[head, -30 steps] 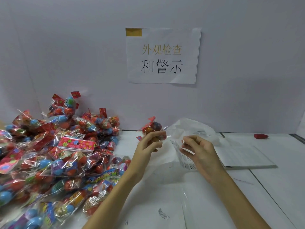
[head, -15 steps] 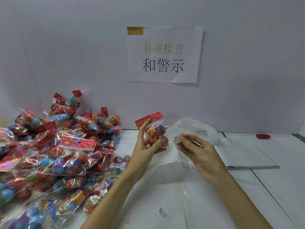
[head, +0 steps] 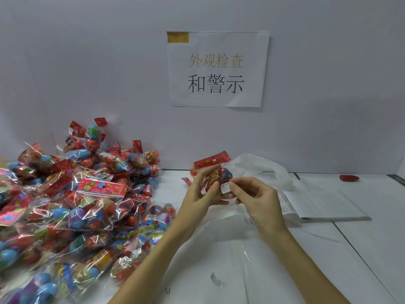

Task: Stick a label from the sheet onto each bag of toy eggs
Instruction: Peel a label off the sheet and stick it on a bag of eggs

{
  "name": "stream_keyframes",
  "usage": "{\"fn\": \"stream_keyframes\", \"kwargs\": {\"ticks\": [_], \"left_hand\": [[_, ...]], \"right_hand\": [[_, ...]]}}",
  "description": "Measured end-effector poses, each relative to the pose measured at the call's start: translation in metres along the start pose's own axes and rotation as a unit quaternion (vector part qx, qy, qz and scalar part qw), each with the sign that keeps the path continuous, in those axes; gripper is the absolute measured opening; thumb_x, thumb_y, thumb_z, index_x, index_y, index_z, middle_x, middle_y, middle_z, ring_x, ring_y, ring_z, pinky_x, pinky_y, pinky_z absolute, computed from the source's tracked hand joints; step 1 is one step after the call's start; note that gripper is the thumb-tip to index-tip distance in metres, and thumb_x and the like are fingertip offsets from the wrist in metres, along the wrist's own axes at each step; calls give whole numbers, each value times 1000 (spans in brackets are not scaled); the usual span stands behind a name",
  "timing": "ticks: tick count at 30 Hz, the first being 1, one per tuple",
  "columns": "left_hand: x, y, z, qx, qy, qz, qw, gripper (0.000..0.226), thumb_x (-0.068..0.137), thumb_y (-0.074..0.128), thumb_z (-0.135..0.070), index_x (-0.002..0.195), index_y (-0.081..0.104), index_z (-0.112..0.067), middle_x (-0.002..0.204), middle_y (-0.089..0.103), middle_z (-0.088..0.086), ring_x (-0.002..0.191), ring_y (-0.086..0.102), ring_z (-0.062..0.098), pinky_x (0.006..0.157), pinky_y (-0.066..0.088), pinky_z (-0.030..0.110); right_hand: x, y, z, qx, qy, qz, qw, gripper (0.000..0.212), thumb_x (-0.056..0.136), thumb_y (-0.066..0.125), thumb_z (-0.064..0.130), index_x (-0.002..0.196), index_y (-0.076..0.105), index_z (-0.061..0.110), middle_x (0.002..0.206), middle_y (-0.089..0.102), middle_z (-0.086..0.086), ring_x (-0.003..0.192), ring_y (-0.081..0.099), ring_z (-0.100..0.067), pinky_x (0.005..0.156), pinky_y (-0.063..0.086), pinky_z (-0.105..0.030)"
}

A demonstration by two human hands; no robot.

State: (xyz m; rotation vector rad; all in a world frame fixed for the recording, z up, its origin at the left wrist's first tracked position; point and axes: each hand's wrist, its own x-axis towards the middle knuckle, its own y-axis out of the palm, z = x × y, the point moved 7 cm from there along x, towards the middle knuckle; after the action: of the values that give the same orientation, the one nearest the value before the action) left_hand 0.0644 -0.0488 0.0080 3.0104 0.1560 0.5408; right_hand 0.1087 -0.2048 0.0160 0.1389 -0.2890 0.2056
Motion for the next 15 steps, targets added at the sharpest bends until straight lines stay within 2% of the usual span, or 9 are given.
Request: {"fn": "stream_keyframes", "kwargs": {"ticks": [5, 9, 15], "left_hand": [[0, -2, 5, -46, -27, -14, 998, 39, 108, 55, -15, 141, 56, -35, 133, 68, -3, 116, 71, 31, 90, 61, 39], [3, -2, 10, -65, -58, -20, 996, 49, 106, 46, 0, 137, 58, -37, 125, 71, -9, 115, 71, 27, 87, 61, 35], [2, -1, 9, -77, -58, -17, 995, 56, 90, 51, -4, 137, 58, -34, 126, 70, -9, 114, 71, 28, 87, 61, 37]], "right_hand": [[-1, 2, 2, -24, -29, -14, 999, 6, 92, 77, 5, 97, 77, 6, 84, 79, -4, 69, 75, -14, 63, 56, -17], [-2, -1, 3, -36, -37, -26, 998, 4, 93, 75, 4, 95, 75, 8, 80, 77, -2, 64, 73, -16, 62, 56, -20], [-2, 0, 4, -44, -44, -22, 998, 7, 94, 74, 3, 92, 73, 10, 77, 74, 0, 62, 68, -11, 62, 54, -19]]}}
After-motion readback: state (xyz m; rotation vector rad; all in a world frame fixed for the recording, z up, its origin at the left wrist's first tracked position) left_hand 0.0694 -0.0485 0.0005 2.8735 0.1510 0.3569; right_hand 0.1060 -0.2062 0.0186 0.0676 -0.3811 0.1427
